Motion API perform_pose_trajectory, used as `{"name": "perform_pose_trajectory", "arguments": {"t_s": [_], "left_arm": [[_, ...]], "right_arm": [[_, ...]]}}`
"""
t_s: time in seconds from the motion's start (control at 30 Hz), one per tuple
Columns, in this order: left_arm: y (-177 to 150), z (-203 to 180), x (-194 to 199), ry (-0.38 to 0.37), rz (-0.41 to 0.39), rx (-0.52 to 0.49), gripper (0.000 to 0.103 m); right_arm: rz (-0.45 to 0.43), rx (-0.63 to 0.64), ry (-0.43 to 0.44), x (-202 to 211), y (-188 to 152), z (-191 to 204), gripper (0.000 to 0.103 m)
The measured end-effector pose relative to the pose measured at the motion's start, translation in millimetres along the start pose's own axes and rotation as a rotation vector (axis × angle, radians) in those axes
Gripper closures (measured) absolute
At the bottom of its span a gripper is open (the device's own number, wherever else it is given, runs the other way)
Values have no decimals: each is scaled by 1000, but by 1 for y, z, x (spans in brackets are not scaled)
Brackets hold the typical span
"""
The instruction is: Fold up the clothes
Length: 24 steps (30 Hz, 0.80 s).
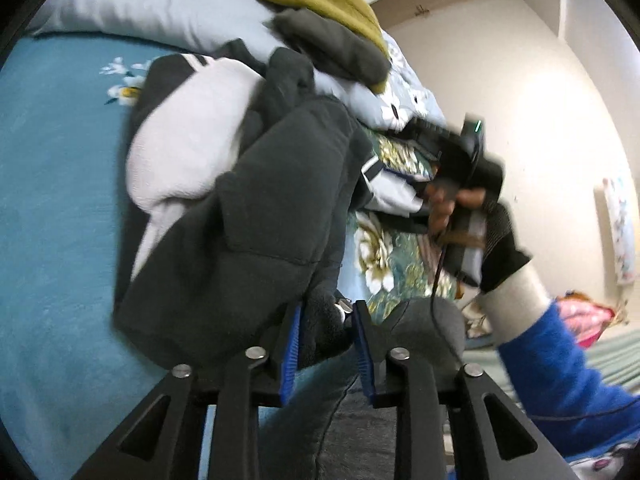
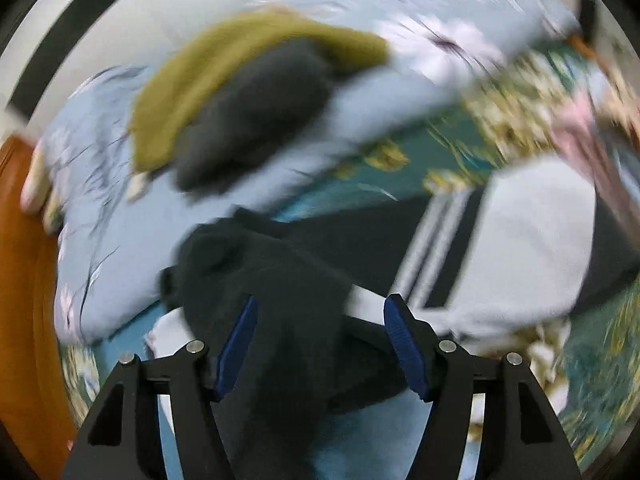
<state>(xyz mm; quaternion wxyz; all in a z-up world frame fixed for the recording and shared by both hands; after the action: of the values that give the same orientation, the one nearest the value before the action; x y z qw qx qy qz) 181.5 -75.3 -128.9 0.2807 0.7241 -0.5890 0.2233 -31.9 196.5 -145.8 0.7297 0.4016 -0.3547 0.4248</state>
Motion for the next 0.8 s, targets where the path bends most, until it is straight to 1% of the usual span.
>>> {"name": "perform_pose_trajectory", "arguments": {"t_s": [0.1,0.13,0.23,0.27,0.3,0.33,0.37,0.4,0.43,0.5,0.53,0.6,0.63,0.7,0.8], "left_arm": [[12,10,14,-26,-10,72,61],[16,15,18,-31,-23,96,60],[21,32,38,-7,-72,144,53],[23,38,45,1,-89,160,49],[25,43,51,9,-105,176,48],[27,48,56,25,-119,182,48],[32,48,53,62,-124,163,48],[36,48,51,99,-128,144,48],[41,49,48,137,-133,125,48],[50,49,44,212,-143,87,48],[55,50,41,249,-148,68,48],[65,48,36,325,-155,18,48],[71,40,30,362,-153,-34,48],[83,30,15,401,-150,-97,48],[103,19,-7,437,-142,-163,47]], "right_arm": [[48,-110,64,-17,-10,-17,35],[64,-147,85,-23,-14,-22,35],[113,-257,149,-40,-23,-38,35],[124,-279,162,-44,-26,-39,35],[130,-282,157,-47,-28,-35,35],[134,-281,141,-50,-30,-32,35],[133,-278,129,-51,-32,-29,35],[126,-272,131,-50,-33,-26,43],[116,-266,142,-47,-34,-23,65],[92,-250,169,-37,-34,-19,84],[74,-237,188,-29,-34,-17,91],[20,-207,216,-5,-33,-16,91],[-15,-195,222,10,-33,-18,92],[-101,-187,218,45,-34,-31,93],[-227,-228,181,95,-37,-64,94]]}}
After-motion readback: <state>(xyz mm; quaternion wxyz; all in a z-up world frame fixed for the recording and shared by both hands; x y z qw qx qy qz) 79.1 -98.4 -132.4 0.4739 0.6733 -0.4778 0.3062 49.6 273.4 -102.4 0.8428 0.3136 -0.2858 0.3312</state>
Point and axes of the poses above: each gripper's, at about its wrist camera, not at the fingertips, and x roughly against the way its jaws point, z to its left, y to its top, the point moved 4 cm from there along -x, roughly the way its jaws point, and after that the axes turned 4 degrees about y, right-handed, at the moved point
